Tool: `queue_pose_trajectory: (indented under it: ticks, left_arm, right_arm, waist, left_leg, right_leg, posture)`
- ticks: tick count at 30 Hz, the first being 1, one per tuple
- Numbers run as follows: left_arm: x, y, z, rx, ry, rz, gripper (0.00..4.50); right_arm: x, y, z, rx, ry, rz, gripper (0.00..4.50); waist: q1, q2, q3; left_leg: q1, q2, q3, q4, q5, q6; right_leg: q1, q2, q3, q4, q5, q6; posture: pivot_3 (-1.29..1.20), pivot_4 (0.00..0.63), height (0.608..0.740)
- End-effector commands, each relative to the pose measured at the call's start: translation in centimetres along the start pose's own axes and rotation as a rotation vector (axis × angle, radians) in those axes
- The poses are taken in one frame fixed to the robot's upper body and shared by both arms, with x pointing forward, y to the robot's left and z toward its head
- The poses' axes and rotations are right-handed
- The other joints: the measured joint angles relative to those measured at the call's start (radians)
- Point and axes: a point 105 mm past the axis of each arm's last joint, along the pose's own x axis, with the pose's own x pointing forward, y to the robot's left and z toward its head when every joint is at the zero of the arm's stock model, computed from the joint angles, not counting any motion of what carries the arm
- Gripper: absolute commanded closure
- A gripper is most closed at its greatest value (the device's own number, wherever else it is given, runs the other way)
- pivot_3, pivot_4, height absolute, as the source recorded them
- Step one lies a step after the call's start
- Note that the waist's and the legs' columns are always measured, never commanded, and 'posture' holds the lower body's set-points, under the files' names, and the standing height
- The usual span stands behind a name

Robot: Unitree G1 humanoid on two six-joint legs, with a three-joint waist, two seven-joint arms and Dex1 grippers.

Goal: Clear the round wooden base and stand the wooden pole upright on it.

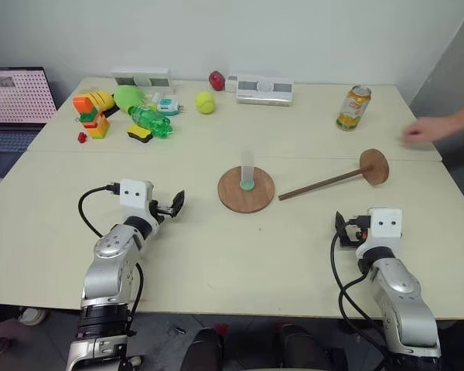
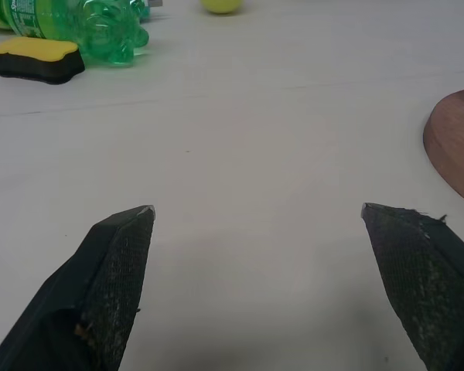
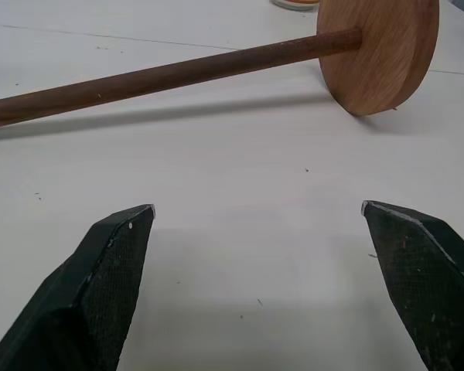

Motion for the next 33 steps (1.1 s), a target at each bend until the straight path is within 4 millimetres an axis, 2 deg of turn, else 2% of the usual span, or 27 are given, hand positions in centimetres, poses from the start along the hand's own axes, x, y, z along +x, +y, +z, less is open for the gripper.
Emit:
queue_pose_trajectory:
  ticks: [1,6,9,12,16,21,26,31,33]
  left_arm:
    - [-0.5,0.6,1.4,0.043,-0.042,0.004,0.01]
    - [-0.7,1.0,1.9,0.008,-0.053,0.003,0.01]
    - [-1.2,0.6,3.6,0.014,-0.072,-0.097,0.01]
    - [-1.8,-0.6,6.2,0.035,-0.134,-0.242,0.01]
    - [-1.9,-2.4,8.4,0.098,-0.138,-0.412,0.01]
    - [-1.8,-5.1,10.6,0.139,-0.133,-0.629,0.01]
    - [-0.8,-6.9,11.4,0.183,-0.12,-0.746,0.01]
    - [0.4,-7.9,11.2,0.198,-0.121,-0.791,0.01]
    - [1.7,-9.1,11.0,0.217,-0.133,-0.813,0.01]
  right_arm:
    - [-0.4,0.0,1.5,-0.007,-0.053,-0.001,0.0]
    - [-0.5,-0.2,1.4,-0.009,-0.053,-0.004,0.0]
    - [-0.6,0.2,2.3,-0.032,-0.078,0.041,0.0]
    - [-0.9,1.3,3.6,-0.04,-0.11,0.175,0.0]
    - [-1.5,3.3,5.4,-0.034,-0.14,0.386,0.0]
    - [-3.1,5.7,7.4,-0.112,-0.163,0.663,0.0]
    - [-3.9,7.1,9.0,-0.119,-0.175,0.81,0.0]
    - [-4.3,7.9,10.3,-0.106,-0.197,0.848,0.0]
    - [-4.7,7.9,11.0,-0.09,-0.218,0.847,0.0]
  waist:
    - [0.0,0.0,0.0]
    - [0.0,0.0,0.0]
    - [0.0,0.0,0.0]
    - [0.0,0.0,0.0]
    - [0.0,0.0,0.0]
    - [0.0,0.0,0.0]
    - [-0.002,0.0,0.001]
    - [-0.007,0.0,0.001]
    - [-0.007,0.0,0.001]
  left_leg:
    - [0.0,0.0,0.0,0.0,0.0,0.0]
    - [0.0,0.0,0.0,0.0,0.0,0.0]
    - [0.0,0.0,0.0,0.0,0.0,0.0]
    - [0.0,0.0,0.0,0.0,0.0,0.0]
    - [0.0,0.0,0.0,0.0,0.0,0.0]
    - [0.0,0.0,0.0,0.0,0.0,0.0]
    - [0.0,0.0,0.0,0.0,0.0,0.0]
    - [0.0,0.0,-0.001,0.0,0.0,0.0]
    - [-0.001,0.0,-0.001,0.0,0.0,0.0]
  right_leg:
    - [0.0,0.0,0.0,0.0,0.0,0.0]
    - [0.0,0.0,0.0,0.0,0.0,0.0]
    - [0.0,0.0,0.0,0.0,0.0,0.0]
    - [0.0,0.0,0.0,0.0,0.0,0.0]
    - [0.001,0.0,-0.001,0.0,0.0,0.0]
    - [0.001,0.0,-0.001,-0.001,0.0,0.0]
    - [0.001,0.001,-0.001,-0.001,0.0,0.0]
    - [0.001,0.001,-0.001,-0.001,0.0,0.0]
    - [0.0,0.001,-0.001,-0.001,0.0,0.0]
  posture:
    - [0.0,0.15,0.74]
    - [0.0,0.15,0.74]
    - [0.0,0.15,0.74]
    - [0.0,0.15,0.74]
    - [0.0,0.15,0.74]
    - [0.0,0.15,0.74]
    - [0.0,0.15,0.74]
    - [0.0,0.15,0.74]
    - [0.0,0.15,0.74]
